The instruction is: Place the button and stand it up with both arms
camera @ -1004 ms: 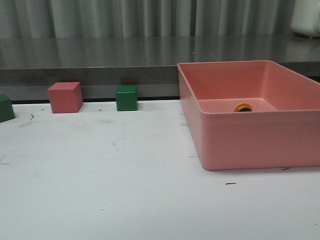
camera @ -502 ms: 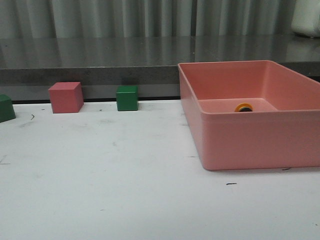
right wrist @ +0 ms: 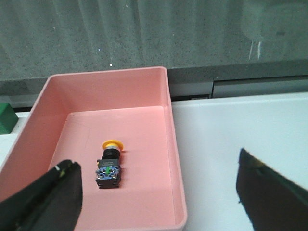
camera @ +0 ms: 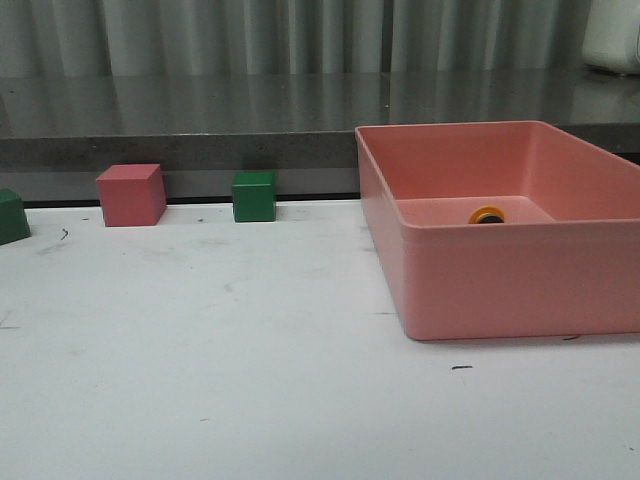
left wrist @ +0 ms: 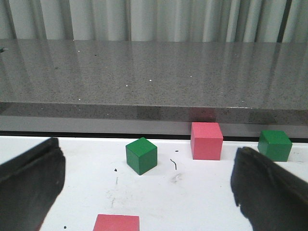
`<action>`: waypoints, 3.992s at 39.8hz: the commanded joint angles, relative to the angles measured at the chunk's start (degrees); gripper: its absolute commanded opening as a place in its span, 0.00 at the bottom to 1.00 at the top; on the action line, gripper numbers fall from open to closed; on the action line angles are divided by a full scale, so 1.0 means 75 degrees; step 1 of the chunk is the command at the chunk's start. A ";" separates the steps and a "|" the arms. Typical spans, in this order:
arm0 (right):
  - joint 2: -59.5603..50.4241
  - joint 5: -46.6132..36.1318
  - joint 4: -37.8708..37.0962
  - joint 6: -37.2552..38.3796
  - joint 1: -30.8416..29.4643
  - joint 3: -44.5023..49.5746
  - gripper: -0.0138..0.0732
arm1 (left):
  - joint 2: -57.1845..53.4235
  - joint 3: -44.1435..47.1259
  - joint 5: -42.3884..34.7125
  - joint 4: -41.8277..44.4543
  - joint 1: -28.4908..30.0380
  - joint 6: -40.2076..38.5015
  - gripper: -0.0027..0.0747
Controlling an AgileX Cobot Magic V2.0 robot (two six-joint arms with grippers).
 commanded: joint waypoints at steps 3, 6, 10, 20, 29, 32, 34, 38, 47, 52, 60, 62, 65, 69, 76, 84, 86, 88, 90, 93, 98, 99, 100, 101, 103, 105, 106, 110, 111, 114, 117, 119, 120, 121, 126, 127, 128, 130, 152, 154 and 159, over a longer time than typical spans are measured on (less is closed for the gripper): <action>0.1551 0.0110 0.0077 -0.0052 0.0184 -0.1347 0.92 | 0.0092 -0.0289 -0.0670 -0.0056 0.0020 -0.0001 0.90; 0.2298 0.0466 0.0077 -0.0052 0.0406 -0.1916 0.92 | 0.0092 -0.0289 -0.0670 -0.0056 0.0020 -0.0001 0.90; 0.3158 0.0669 0.0077 -0.0052 0.0748 -0.2583 0.92 | 0.0092 -0.0289 -0.0670 -0.0056 0.0020 -0.0001 0.90; 0.5332 0.2674 0.0077 0.0047 0.1641 -0.4573 0.92 | 0.0092 -0.0289 -0.0670 -0.0056 0.0020 -0.0001 0.90; 0.7049 0.4219 0.0077 0.0668 0.1625 -0.6254 0.88 | 0.0092 -0.0289 -0.0670 -0.0056 0.0020 -0.0001 0.90; 0.7539 0.4354 0.0077 0.0735 0.1625 -0.6695 0.84 | 0.0092 -0.0289 -0.0670 -0.0056 0.0020 -0.0001 0.90; 0.7856 0.4419 0.0077 0.0771 0.1625 -0.7003 0.81 | 0.0092 -0.0289 -0.0670 -0.0056 0.0020 -0.0001 0.90; 0.8415 0.4565 0.0077 0.0771 0.1625 -0.7431 0.79 | 0.0092 -0.0289 -0.0670 -0.0056 0.0020 -0.0001 0.90; 0.9314 0.4776 0.0077 0.1305 0.1460 -0.7949 0.79 | 0.0092 -0.0289 -0.0670 -0.0056 0.0020 -0.0001 0.90; 0.9541 0.4674 0.0077 0.1335 0.1391 -0.7959 0.79 | 0.0092 -0.0289 -0.0670 -0.0056 0.0020 -0.0001 0.90; 0.9773 0.4674 0.0077 0.1335 0.1391 -0.7959 0.77 | 0.0092 -0.0289 -0.0670 -0.0056 0.0020 -0.0001 0.90; 0.9773 0.4674 0.0077 0.1335 0.1391 -0.7951 0.72 | 0.0092 -0.0289 -0.0670 -0.0056 0.0020 -0.0001 0.90; 0.9766 0.4667 0.0077 0.1335 0.1391 -0.7951 0.63 | 0.0092 -0.0289 -0.0670 -0.0056 0.0020 -0.0001 0.90; 0.9766 0.4667 0.0077 0.1335 0.1391 -0.7951 0.54 | 0.0092 -0.0289 -0.0670 -0.0056 0.0020 -0.0001 0.90; 0.9643 0.4693 0.0077 0.1335 0.1391 -0.7958 0.52 | 0.0092 -0.0289 -0.0656 -0.0056 0.0020 -0.0001 0.90; 0.9119 0.4800 0.0077 0.1335 0.1391 -0.7958 0.52 | 0.0092 -0.0289 -0.0656 -0.0056 0.0020 -0.0001 0.90; 0.8937 0.4801 0.0077 0.1335 0.1391 -0.7958 0.52 | 0.0092 -0.0289 -0.0656 -0.0056 0.0020 -0.0001 0.90; 0.8763 0.4817 0.0077 0.1335 0.1391 -0.7958 0.52 | 0.0092 -0.0289 -0.0656 -0.0056 0.0020 -0.0001 0.90; 0.8513 0.4870 0.0077 0.1335 0.1391 -0.7958 0.52 | 0.0092 -0.0289 -0.0656 -0.0056 0.0020 -0.0001 0.90; 0.8178 0.5001 0.0077 0.1335 0.1440 -0.7958 0.52 | 0.0092 -0.0289 -0.0656 -0.0056 0.0020 -0.0001 0.90; 0.7573 0.5182 0.0077 0.1283 0.1709 -0.7958 0.52 | 0.0092 -0.0289 -0.0656 -0.0056 0.0020 -0.0001 0.90; 0.7436 0.5210 0.0077 0.1254 0.1813 -0.7958 0.52 | 0.0092 -0.0289 -0.0656 -0.0056 0.0020 -0.0001 0.90; 0.7305 0.5234 0.0077 0.1225 0.1905 -0.7958 0.52 | 0.0092 -0.0289 -0.0656 -0.0056 0.0020 -0.0001 0.90; 0.7215 0.5246 0.0077 0.1191 0.2044 -0.7958 0.52 | 0.0092 -0.0289 -0.0656 -0.0056 0.0020 -0.0001 0.90; 0.7023 0.5273 0.0077 0.1141 0.2289 -0.7958 0.52 | 0.0092 -0.0289 -0.0656 -0.0056 0.0020 -0.0001 0.90; 0.6872 0.5303 0.0077 0.1134 0.2618 -0.7958 0.52 | 0.0092 -0.0289 -0.0656 -0.0056 0.0020 -0.0001 0.90; 0.6831 0.5307 0.0077 0.1134 0.2822 -0.7958 0.52 | 0.0092 -0.0289 -0.0656 -0.0056 0.0020 -0.0001 0.90; 0.6805 0.5509 0.0182 0.1134 0.3608 -0.8097 0.52 | 0.0092 -0.0289 -0.0656 -0.0056 0.0020 -0.0001 0.90; 0.6833 0.5555 0.0210 0.1134 0.3778 -0.8146 0.52 | 0.0092 -0.0289 -0.0656 -0.0056 0.0020 -0.0001 0.90; 0.6997 0.5597 0.0360 0.1134 0.4381 -0.8345 0.52 | 0.0092 -0.0289 -0.0656 -0.0056 0.0020 -0.0001 0.90; 0.7285 0.5615 0.0515 0.1141 0.4911 -0.8637 0.52 | 0.0092 -0.0289 -0.0656 -0.0056 0.0020 -0.0001 0.90; 0.7516 0.5623 0.0615 0.1141 0.5198 -0.8837 0.52 | 0.0092 -0.0289 -0.0656 -0.0056 0.0020 -0.0001 0.90; 0.7658 0.5634 0.0653 0.1141 0.5307 -0.8918 0.52 | 0.0092 -0.0289 -0.0656 -0.0056 0.0020 -0.0001 0.90; 0.7770 0.5634 0.0686 0.1141 0.5436 -0.9037 0.52 | 0.0092 -0.0289 -0.0656 -0.0056 0.0020 -0.0001 0.90; 0.8530 0.5875 0.0731 0.1379 0.5789 -0.9604 0.52 | 0.0092 -0.0289 -0.0656 -0.0056 0.0020 -0.0001 0.90; 0.8645 0.5930 0.0731 0.1493 0.5821 -0.9717 0.52 | 0.0092 -0.0289 -0.0656 -0.0056 0.0020 -0.0001 0.90; 0.8798 0.5976 0.0743 0.1556 0.5828 -0.9790 0.52 | 0.0092 -0.0289 -0.0656 -0.0056 0.0020 -0.0001 0.90; 0.9048 0.6023 0.0747 0.1728 0.5828 -0.9919 0.52 | 0.0092 -0.0289 -0.0656 -0.0056 0.0020 -0.0001 0.90; 1.0624 0.5032 0.0708 0.3611 0.5820 -0.9964 0.52 | 0.0092 -0.0289 -0.0656 -0.0056 0.0020 -0.0001 0.90; 1.0663 0.4989 0.0697 0.3687 0.5820 -0.9964 0.52 | 0.0092 -0.0289 -0.0656 -0.0056 0.0020 -0.0001 0.90; 1.0709 0.4884 0.0595 0.3891 0.5820 -0.9964 0.52 | 0.0092 -0.0289 -0.0656 -0.0056 0.0020 -0.0001 0.90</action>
